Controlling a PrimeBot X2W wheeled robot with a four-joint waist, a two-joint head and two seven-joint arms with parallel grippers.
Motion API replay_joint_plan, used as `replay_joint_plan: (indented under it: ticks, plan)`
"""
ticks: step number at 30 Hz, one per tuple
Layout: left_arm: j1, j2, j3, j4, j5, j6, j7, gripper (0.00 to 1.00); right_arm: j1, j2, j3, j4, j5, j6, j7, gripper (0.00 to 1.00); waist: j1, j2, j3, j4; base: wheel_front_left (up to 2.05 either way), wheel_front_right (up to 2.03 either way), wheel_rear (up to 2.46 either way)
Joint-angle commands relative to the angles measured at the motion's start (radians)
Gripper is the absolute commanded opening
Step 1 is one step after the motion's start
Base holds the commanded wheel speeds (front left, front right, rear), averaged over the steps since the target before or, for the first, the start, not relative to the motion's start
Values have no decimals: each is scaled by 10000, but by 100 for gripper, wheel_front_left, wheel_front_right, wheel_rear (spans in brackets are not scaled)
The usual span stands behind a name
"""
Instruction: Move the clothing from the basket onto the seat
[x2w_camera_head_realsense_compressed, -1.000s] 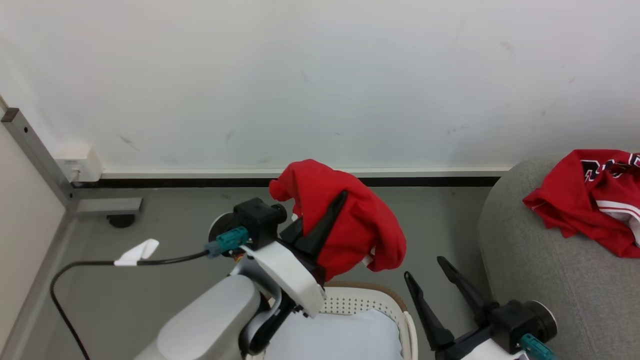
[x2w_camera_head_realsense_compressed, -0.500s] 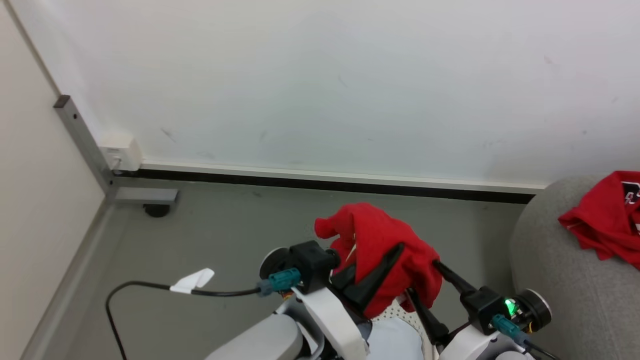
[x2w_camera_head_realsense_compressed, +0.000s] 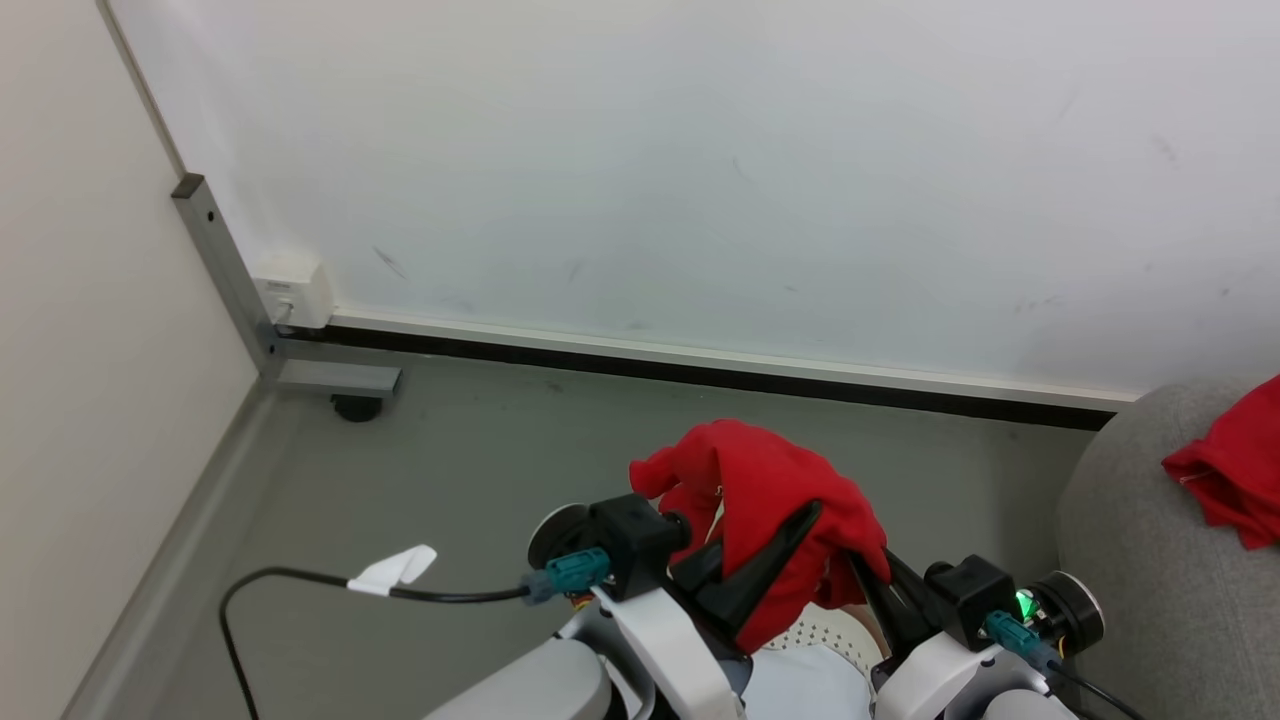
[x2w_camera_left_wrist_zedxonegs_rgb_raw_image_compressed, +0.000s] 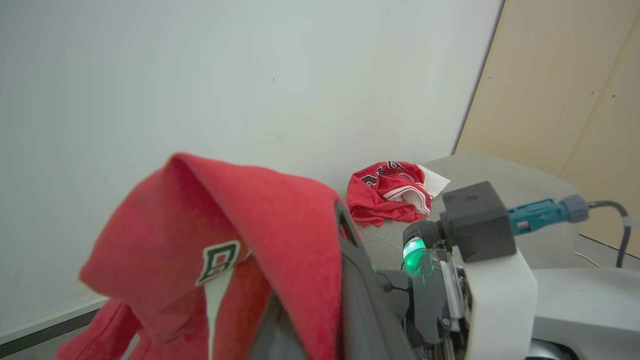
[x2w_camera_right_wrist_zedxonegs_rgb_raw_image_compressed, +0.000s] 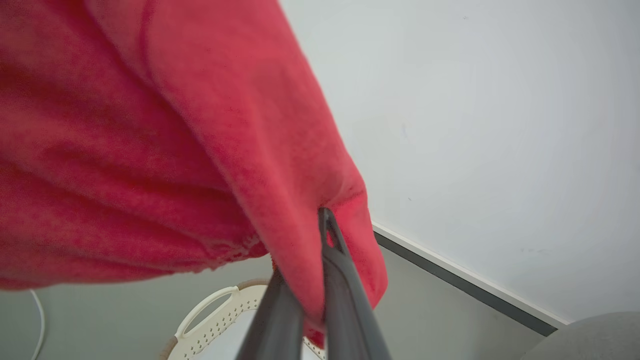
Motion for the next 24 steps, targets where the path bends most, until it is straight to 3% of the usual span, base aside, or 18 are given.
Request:
replay_joint_plan:
  ticks: [1,14,22,23,24]
  plan:
    - [135,59,36,-34,-18,46,19,0,-21,-5,7,8,157,-22,-1,0,0,0,-2,-19,0,0,0]
    - [213,206,127,-52,-148,212,-13,0,108,0,48,-258,387,-22,-1,0,0,0,3,-399,0,0,0]
    - [252,246,135,-71,-144,250,-55,0,274,-175,-530,-1005,487,-22,0,0,0,0,23,-654,0,0,0]
    - [262,243,154,-96,-129,259,-69,17,301,-200,-621,-1084,518,-22,-2,0,0,0,30,-709,0,0,0]
    - [283,230,142,-125,-113,246,-84,68,338,-211,-747,-1156,599,-22,0,0,0,0,38,-765,0,0,0]
